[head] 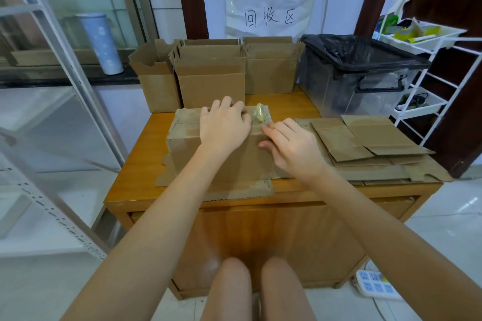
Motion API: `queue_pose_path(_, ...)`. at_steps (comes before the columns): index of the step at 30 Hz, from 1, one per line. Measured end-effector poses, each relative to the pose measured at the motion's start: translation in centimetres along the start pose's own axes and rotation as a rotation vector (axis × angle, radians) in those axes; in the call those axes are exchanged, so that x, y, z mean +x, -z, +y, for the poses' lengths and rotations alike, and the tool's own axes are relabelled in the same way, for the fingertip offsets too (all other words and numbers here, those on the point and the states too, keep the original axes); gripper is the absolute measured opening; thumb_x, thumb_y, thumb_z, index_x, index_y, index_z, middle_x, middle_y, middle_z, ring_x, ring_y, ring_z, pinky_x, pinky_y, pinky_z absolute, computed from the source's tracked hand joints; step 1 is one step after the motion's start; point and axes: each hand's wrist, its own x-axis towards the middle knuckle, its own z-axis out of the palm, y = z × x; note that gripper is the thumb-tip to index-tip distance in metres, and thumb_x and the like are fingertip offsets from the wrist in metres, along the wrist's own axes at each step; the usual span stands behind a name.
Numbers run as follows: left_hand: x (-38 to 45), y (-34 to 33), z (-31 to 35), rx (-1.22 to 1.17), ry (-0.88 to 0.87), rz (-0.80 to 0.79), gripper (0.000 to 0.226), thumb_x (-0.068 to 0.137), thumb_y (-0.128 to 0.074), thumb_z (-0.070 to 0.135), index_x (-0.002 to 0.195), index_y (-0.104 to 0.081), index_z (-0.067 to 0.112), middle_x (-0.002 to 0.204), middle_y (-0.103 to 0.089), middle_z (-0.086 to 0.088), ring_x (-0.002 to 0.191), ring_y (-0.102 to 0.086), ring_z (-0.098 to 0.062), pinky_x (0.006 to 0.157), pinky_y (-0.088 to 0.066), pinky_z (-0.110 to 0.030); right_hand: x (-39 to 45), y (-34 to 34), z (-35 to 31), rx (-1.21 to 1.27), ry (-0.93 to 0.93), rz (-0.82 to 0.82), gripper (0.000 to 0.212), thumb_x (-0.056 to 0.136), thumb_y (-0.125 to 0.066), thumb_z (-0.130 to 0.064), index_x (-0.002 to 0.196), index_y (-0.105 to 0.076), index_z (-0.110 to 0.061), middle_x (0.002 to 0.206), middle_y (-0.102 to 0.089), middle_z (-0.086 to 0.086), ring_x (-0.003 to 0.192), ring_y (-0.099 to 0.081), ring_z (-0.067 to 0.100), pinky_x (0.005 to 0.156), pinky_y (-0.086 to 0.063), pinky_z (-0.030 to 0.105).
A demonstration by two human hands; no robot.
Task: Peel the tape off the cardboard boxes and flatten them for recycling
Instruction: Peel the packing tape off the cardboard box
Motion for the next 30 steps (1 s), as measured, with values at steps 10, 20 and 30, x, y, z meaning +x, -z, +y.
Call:
queue_pose_path(10, -0.1, 0.0, 0.0, 0.003, -0.003, 0.008, 0.040, 0.098, -0.031, 0.033, 0.127, -0.055, 0.019, 0.128, -0.052, -0.004, 0.118, -0.046, -0.023, 0.095, -0.034, -0.040, -0.6, 1.3, 0.6, 0.110, -0.063, -0.066, 0.041, 0.096, -0.050, -0.035, 0.114, -0.067, -0.001, 0.101, -0.067, 0.011, 0.087, -0.061, 0.021, 0.065, -0.053, 0.030)
queue_pose_path(20, 0.0, 0.2, 0.0, 0.006, -0.003, -0.010, 0.040, 0.099, -0.030, 0.032, 0.128, -0.054, 0.019, 0.129, -0.051, -0.005, 0.118, -0.046, -0.023, 0.095, -0.033, -0.040, -0.9, 1.3, -0.1, 0.166, -0.253, -0.214, 0.074, 0.073, -0.068, -0.057, 0.123, -0.056, -0.004, 0.122, -0.055, 0.009, 0.100, -0.057, 0.016, 0.077, -0.053, 0.024)
queue_pose_path(30, -0.1, 0.3, 0.0, 0.006, -0.006, -0.015, 0.041, 0.099, -0.029, 0.032, 0.128, -0.053, 0.018, 0.128, -0.051, -0.005, 0.118, -0.046, -0.024, 0.095, -0.033, -0.041, -1.8, 0.5, -0.6, 0.352, -0.362, -0.086, 0.044, 0.085, -0.063, -0.020, 0.119, -0.059, 0.008, 0.093, -0.070, 0.014, 0.081, -0.069, 0.023, 0.074, -0.057, 0.032)
